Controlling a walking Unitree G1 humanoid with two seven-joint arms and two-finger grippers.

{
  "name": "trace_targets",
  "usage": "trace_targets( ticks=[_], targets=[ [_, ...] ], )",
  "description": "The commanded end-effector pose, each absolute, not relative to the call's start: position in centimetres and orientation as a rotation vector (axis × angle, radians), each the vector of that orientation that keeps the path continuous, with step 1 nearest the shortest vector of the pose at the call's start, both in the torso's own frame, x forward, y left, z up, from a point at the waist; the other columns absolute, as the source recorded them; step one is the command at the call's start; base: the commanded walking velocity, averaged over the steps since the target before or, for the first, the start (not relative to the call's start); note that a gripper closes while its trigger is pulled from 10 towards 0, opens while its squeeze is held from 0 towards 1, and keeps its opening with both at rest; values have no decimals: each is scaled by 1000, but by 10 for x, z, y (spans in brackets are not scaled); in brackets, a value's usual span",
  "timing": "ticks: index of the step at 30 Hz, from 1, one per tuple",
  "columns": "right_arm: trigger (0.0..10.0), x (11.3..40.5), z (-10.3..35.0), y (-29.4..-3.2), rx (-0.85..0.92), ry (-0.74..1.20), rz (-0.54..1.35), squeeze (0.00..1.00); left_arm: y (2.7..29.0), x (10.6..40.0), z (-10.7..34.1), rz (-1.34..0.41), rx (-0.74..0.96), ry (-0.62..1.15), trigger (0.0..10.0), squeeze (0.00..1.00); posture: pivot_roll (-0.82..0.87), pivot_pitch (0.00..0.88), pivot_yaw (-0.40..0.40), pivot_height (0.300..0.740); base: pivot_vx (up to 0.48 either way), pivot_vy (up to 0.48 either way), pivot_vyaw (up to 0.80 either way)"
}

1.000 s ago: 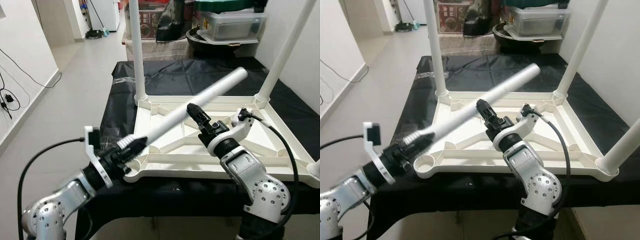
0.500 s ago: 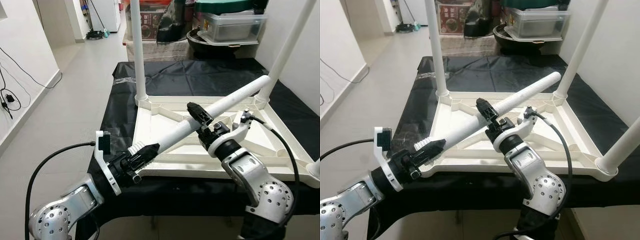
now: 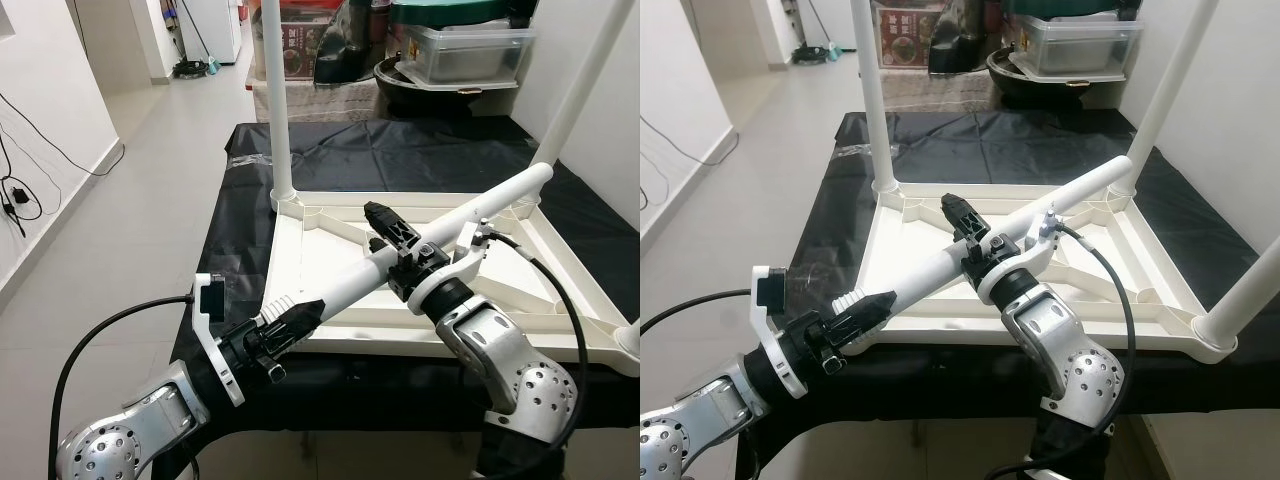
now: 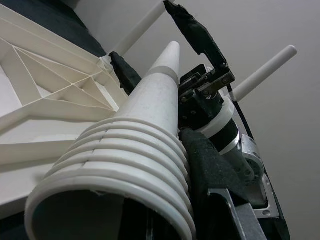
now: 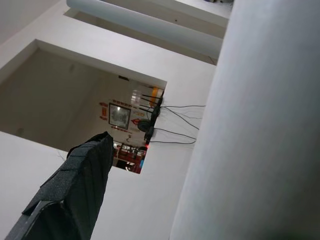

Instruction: Building children table

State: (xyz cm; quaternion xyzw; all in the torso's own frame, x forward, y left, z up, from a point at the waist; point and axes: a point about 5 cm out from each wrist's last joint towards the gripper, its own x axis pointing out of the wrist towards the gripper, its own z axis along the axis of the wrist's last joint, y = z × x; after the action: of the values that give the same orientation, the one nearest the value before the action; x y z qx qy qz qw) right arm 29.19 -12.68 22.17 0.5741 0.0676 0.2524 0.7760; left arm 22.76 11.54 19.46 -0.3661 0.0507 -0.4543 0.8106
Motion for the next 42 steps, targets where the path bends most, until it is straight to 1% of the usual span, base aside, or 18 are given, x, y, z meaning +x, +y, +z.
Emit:
trace_targets(
  ticks=[1,4,5,17,27,28,35,36,40,41,42],
  targets=[
    [10000,290,215,-115,1325,184,567,0,109,222,197,-1023,-780,115,10000,0,25,59,-28,740,0,0,0],
    [10000,290,215,-114,1327,186,571,0,109,221,197,-1024,-781,118,10000,0,26,60,-27,740,0,0,0],
    [0,290,215,-114,1328,189,574,0,108,221,197,-1026,-782,121,10000,0,27,61,-29,740,0,0,0],
    [0,290,214,-115,1347,204,576,0,108,220,196,-1023,-785,135,10000,0,27,68,-24,740,0,0,0],
    [0,293,222,-118,1363,173,587,0,111,221,181,-974,-799,224,10000,0,29,69,-24,740,0,0,0],
    [0,295,226,-120,1364,157,592,0,113,222,177,-940,-810,236,10000,1000,29,69,-27,740,0,0,0],
    [0,301,235,-126,1358,115,597,0,116,222,171,-903,-781,250,10000,1000,31,69,-29,740,0,0,0],
    [0,303,237,-129,1354,103,596,0,117,223,167,-886,-773,263,10000,0,30,71,-29,740,0,0,0],
    [0,308,243,-135,1337,72,583,0,118,222,158,-844,-762,299,10000,0,31,71,-30,740,0,0,0],
    [0,310,245,-139,1301,51,565,0,117,221,155,-827,-753,314,10000,0,33,74,-28,740,0,0,0],
    [2863,312,246,-141,1269,40,551,0,117,220,153,-813,-742,324,10000,0,33,74,-30,740,0,0,0]
  ],
)
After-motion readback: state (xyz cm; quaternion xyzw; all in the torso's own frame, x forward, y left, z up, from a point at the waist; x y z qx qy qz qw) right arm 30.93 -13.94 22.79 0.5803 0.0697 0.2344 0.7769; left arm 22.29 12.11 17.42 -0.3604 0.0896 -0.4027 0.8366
